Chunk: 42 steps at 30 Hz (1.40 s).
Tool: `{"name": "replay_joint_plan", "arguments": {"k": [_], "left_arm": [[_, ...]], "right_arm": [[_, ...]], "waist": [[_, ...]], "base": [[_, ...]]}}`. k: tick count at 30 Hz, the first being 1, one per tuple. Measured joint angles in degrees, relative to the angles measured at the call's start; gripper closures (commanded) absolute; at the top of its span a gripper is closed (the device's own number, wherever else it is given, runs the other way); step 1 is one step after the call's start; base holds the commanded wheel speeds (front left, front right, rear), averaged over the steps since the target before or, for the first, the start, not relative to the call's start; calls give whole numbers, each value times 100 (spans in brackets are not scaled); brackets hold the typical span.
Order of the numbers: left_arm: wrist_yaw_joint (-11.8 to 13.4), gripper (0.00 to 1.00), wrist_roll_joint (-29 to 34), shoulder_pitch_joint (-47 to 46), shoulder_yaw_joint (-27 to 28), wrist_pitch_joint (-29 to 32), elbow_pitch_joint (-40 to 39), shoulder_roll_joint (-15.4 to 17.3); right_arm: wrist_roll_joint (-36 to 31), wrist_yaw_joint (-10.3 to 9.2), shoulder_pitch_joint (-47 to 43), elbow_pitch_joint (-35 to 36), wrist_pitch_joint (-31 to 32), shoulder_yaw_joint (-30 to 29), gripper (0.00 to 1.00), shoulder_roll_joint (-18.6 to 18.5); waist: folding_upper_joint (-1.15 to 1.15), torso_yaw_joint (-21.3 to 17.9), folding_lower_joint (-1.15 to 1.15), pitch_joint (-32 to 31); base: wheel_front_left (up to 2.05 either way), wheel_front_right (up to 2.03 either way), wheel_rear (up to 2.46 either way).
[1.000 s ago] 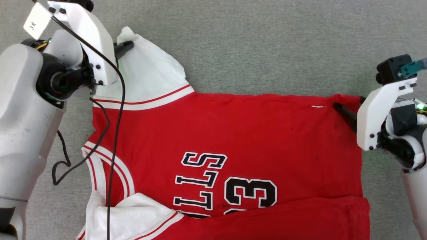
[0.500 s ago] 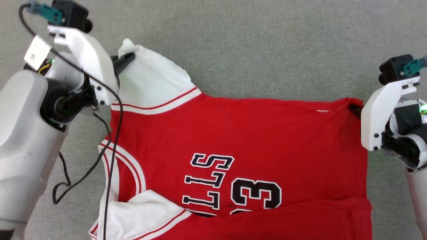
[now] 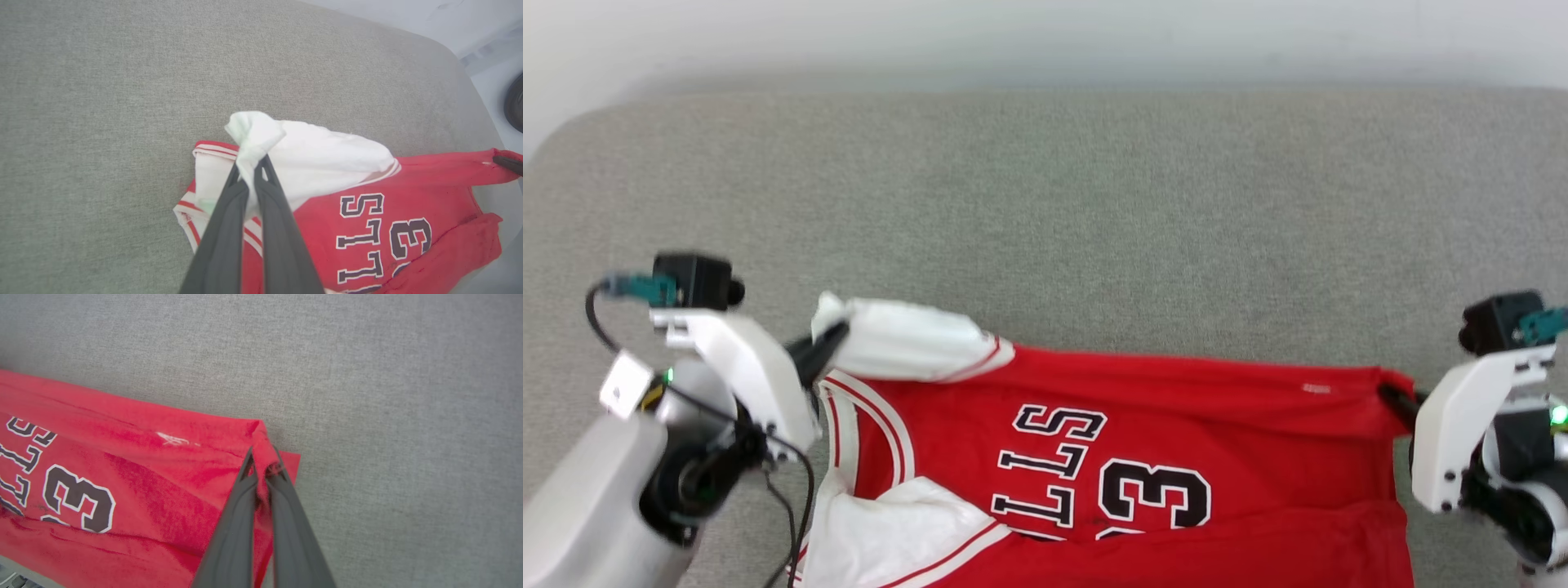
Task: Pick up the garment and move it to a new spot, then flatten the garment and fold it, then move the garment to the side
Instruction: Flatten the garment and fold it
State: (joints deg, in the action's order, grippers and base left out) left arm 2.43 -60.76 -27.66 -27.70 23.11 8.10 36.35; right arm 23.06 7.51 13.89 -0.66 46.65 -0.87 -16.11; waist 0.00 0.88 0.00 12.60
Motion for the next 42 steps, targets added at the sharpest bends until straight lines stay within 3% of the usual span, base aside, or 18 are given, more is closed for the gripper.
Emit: {"name": "replay_joint_plan", "arguments": {"k": [8,12,17,18,19,20,21,22,23,26,32,37,42], "left_arm": [[545,100,-270,1528,65,-269,-658,114],[727,100,-452,2054,43,-287,-764,73],[784,100,-657,2464,-41,-287,-625,-113],[781,100,-673,2521,-82,-277,-576,-148],[765,100,-709,2561,-116,-272,-537,-199],[732,80,-699,2581,-145,-321,-477,-257],[719,55,-700,2592,-154,-349,-426,-301],[713,12,-706,2593,-163,-368,-364,-333],[665,0,-695,2594,-164,-428,-324,-367],[566,0,-594,2592,-181,-615,-249,-439],[413,0,-55,2431,-40,-1551,-291,-467],[444,0,524,2274,127,-2572,-441,-605],[544,0,1054,2232,171,-3372,-604,-700]], "right_arm": [[125,0,-954,65,-191,-224,100,215],[154,0,-1322,21,-366,-320,100,302],[153,0,-1607,-176,-575,-413,100,519],[129,0,-1668,-210,-641,-408,82,541],[110,0,-1722,-253,-699,-419,51,571],[113,0,-1766,-301,-792,-446,0,636],[66,0,-1806,-324,-893,-445,0,668],[-1,0,-1833,-347,-1003,-452,0,687],[-3,-1,-1856,-363,-1101,-468,0,724],[-46,-1,-1890,-346,-1489,-466,0,806],[-112,0,-1952,-35,-2011,-506,0,903],[-162,-1,-1962,209,-1848,-700,0,883],[-203,-1,-1918,258,-1255,-1016,0,739]], "waist": [[0,135,0,-422],[0,178,0,-527],[0,154,0,-586],[0,146,0,-596],[0,140,-1,-600],[0,140,0,-600],[0,139,0,-601],[0,138,0,-603],[0,135,0,-610],[0,130,0,-647],[0,115,0,-808],[0,99,0,-941],[0,106,0,-1014]], "base": [[0,0,0],[0,0,0],[0,0,0],[0,0,0],[0,0,0],[0,0,0],[0,0,0],[0,0,0],[0,0,0],[0,0,0],[0,0,0],[0,0,0],[0,0,0]]}}
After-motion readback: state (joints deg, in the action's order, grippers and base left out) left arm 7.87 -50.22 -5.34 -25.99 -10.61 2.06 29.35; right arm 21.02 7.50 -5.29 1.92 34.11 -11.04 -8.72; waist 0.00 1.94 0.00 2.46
